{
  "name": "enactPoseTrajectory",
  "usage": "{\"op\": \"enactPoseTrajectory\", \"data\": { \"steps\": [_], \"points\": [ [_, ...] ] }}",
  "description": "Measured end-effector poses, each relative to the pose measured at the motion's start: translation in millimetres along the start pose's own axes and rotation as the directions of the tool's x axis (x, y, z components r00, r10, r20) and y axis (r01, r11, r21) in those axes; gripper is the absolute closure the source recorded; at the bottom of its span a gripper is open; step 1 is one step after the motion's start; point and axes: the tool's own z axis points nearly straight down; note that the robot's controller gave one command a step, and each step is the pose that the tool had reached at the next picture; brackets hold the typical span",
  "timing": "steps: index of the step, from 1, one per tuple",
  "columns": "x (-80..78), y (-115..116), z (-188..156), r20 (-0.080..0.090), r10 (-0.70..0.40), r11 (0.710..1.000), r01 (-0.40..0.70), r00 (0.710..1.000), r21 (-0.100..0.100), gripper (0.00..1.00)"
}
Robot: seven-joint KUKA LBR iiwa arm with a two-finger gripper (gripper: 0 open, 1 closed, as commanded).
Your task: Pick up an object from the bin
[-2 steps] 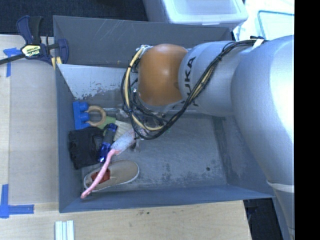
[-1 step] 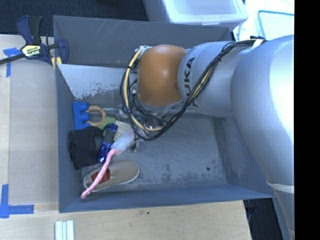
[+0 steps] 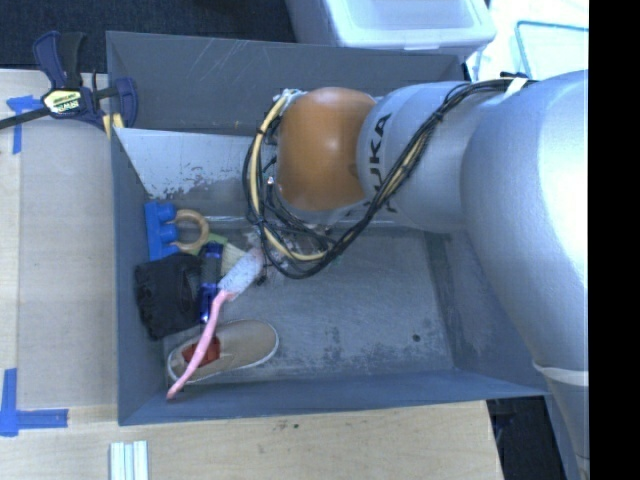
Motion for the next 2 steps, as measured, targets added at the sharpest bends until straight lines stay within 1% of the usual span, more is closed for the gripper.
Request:
{"op": "enactPoseTrajectory", "data": {
  "steps": [1, 2],
  "points": [
    [0.0, 0.0, 0.0, 0.000, 0.001, 1.000, -0.001, 1.000, 0.000, 1.00],
    [2.2, 0.1, -32.2, -0.008, 0.002, 1.000, -0.002, 1.000, -0.001, 1.00]
  ]
}}
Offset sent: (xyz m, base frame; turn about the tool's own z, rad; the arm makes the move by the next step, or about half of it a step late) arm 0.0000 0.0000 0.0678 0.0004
